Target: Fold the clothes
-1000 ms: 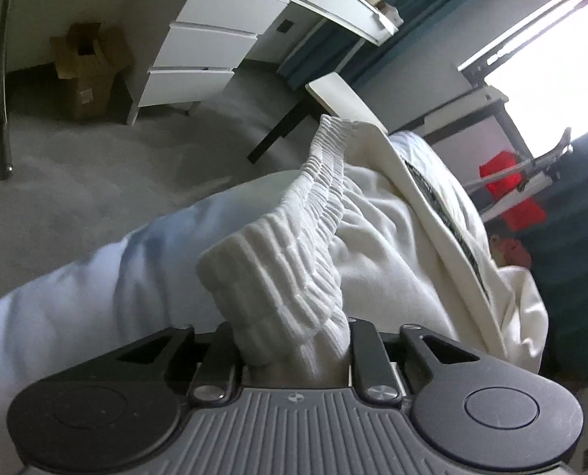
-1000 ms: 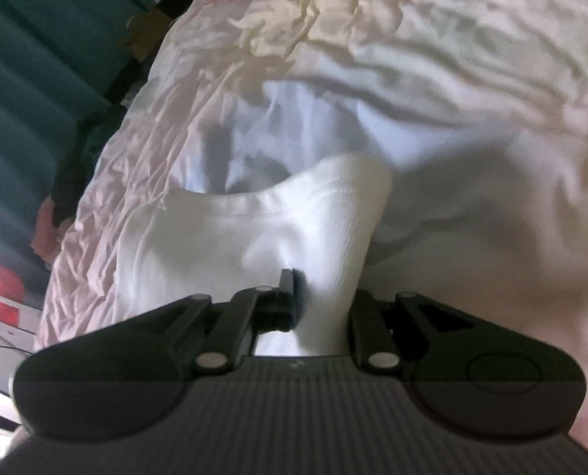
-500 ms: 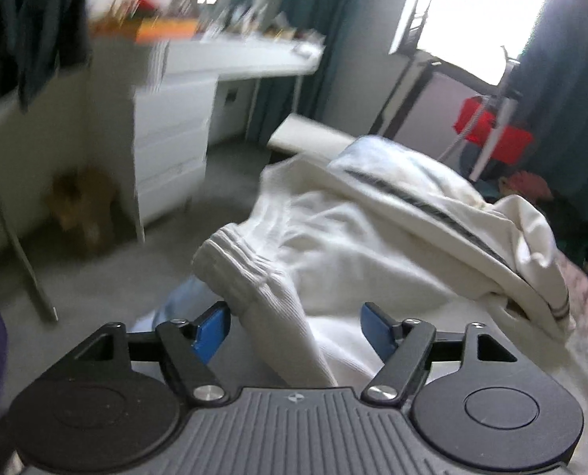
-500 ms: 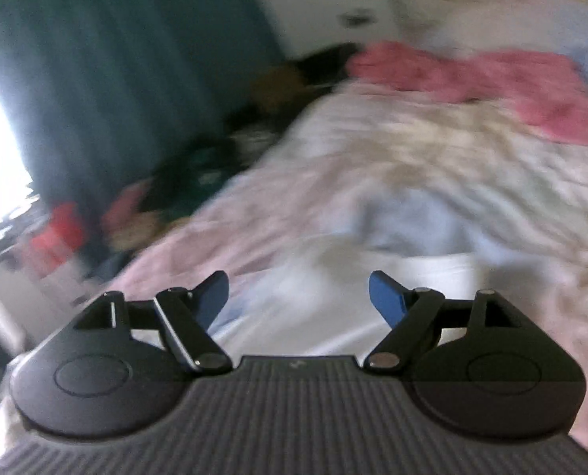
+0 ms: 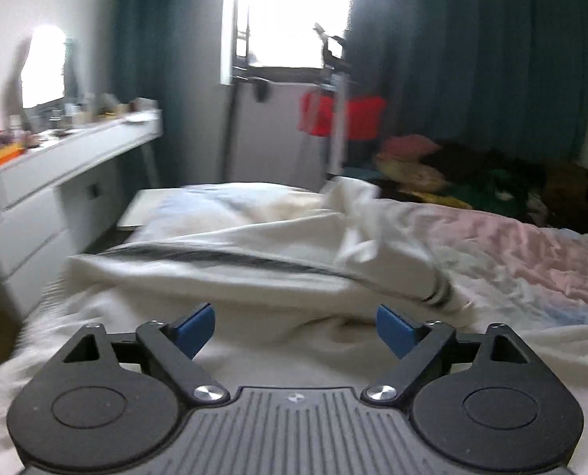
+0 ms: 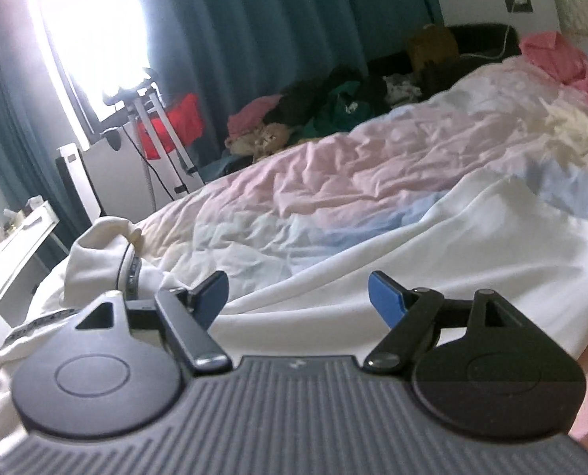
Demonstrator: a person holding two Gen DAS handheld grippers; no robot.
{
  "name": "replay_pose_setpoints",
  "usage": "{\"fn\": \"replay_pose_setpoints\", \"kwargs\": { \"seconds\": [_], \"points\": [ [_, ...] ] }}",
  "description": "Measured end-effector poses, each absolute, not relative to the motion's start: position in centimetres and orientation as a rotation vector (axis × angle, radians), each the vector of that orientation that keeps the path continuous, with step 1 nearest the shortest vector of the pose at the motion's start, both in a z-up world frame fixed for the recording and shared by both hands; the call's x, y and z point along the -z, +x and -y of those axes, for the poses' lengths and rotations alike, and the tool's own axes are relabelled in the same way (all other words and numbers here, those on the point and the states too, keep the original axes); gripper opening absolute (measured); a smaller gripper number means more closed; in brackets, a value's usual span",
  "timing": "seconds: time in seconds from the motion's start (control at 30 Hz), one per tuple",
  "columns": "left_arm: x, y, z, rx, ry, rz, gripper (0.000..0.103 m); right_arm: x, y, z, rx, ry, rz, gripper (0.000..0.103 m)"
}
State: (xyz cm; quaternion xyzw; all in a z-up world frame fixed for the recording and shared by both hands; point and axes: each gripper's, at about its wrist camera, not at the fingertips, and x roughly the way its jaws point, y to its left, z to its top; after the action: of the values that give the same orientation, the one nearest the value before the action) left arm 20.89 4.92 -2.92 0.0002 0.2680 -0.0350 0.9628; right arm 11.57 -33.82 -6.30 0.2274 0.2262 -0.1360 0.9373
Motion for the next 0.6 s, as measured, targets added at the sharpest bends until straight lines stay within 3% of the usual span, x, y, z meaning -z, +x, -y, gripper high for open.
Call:
{"fn": "replay_pose_setpoints", "kwargs": {
  "seconds": [0.2, 0.27, 0.4, 0.47, 0.6],
  "points": [
    [4.6, 34.2, 2.6, 0.065, 0.018, -0.575, 0.092, 8.0, 13.6, 34.1, 0.241, 0.488, -0.485, 0.079],
    [5.0, 38.5, 5.0, 0.026, 0.089, -0.569, 0.096, 8.5, 14.6, 34.1, 0.238, 0.489, -0.486, 0.079],
    [6.9, 46.5, 9.0, -0.096, 0.221, -0.633, 0.096, 10.5, 17.1, 34.4, 0.236, 0.478, -0.509, 0.079],
    [8.1, 49.7, 10.1, -0.126, 0.248, -0.676, 0.092, 11.9, 18.3, 34.8, 0.232, 0.499, -0.554, 0.079],
    [9.6, 54.0, 11.5, -0.119, 0.270, -0.768, 0.066, 12.8, 19.7, 35.9, 0.240, 0.556, -0.544, 0.079]
  ]
}}
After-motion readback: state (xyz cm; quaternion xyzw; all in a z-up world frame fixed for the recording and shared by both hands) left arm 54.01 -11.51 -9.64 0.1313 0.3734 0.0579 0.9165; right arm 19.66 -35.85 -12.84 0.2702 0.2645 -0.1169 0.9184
